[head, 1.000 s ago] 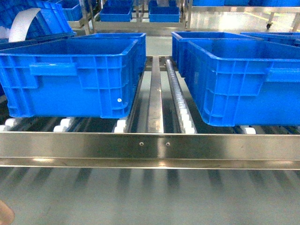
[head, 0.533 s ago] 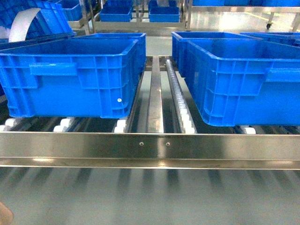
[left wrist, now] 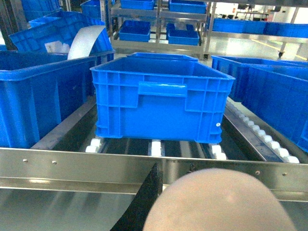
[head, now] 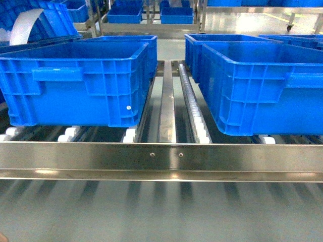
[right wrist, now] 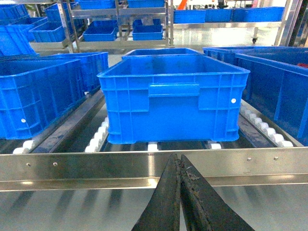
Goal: Place part in tray to right shelf
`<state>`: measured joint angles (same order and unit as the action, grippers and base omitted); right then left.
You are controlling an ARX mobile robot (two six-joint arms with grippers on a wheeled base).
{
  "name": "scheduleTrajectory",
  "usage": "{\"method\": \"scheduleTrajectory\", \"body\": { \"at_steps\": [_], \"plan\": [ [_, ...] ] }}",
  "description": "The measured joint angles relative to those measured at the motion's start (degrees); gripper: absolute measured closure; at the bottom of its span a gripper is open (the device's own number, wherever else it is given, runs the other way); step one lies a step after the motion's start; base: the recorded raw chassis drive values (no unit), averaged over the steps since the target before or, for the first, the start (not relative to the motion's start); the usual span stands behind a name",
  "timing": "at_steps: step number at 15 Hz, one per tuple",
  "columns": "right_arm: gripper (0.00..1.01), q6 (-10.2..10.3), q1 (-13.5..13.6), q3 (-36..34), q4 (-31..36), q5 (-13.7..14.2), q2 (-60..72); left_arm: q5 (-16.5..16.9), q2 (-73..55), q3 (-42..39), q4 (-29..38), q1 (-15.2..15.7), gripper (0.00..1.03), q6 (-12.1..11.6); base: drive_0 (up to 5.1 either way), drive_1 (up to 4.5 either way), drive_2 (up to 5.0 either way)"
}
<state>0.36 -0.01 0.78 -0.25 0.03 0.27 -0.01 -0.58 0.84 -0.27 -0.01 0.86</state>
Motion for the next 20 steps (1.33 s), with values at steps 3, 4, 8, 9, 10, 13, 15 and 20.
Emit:
{"method": "scheduleTrajectory", "body": {
  "at_steps": [3, 4, 8, 9, 10, 13, 15, 20],
  "plan": [
    [0.99, 0.0, 0.0, 0.0, -0.02, 0.0, 0.0, 0.02, 0.0, 0.0, -0.2, 0.0, 0.91, 0.04, 0.0, 0.0, 0.0],
    [0.99, 0.0, 0.0, 0.0, 0.0, 0.0, 0.0, 0.0, 0.0, 0.0, -0.2, 0.0, 0.91, 0.02, 0.0, 0.0, 0.0],
    [0.46, 0.0, 0.0, 0.0, -0.02, 0.0, 0.0, 0.0, 0.0, 0.0, -0.2, 0.0, 0.91, 0.0, 0.0, 0.0, 0.0],
    [0.33, -0.02, 0.0, 0.0, -0.02, 0.0, 0.0, 0.0, 0.0, 0.0, -0.2, 0.0, 0.91, 0.02, 0.0, 0.0, 0.0],
    [0.19, 0.0, 0.0, 0.0, -0.02, 0.0, 0.0, 0.0, 0.0, 0.0, -0.2, -0.02, 0.91, 0.02, 0.0, 0.0, 0.0],
    [0.03, 0.0, 0.0, 0.0, -0.02, 0.0, 0.0, 0.02, 0.0, 0.0, -0.2, 0.0, 0.91, 0.0, 0.0, 0.0, 0.0],
    [0.03, 0.0, 0.0, 0.0, -0.02, 0.0, 0.0, 0.0, 0.0, 0.0, -0.2, 0.0, 0.91, 0.0, 0.0, 0.0, 0.0],
    [0.03, 0.0, 0.0, 0.0, -0.02, 0.0, 0.0, 0.0, 0.0, 0.0, -0.2, 0.0, 0.91, 0.02, 0.0, 0.0, 0.0]
  ]
}}
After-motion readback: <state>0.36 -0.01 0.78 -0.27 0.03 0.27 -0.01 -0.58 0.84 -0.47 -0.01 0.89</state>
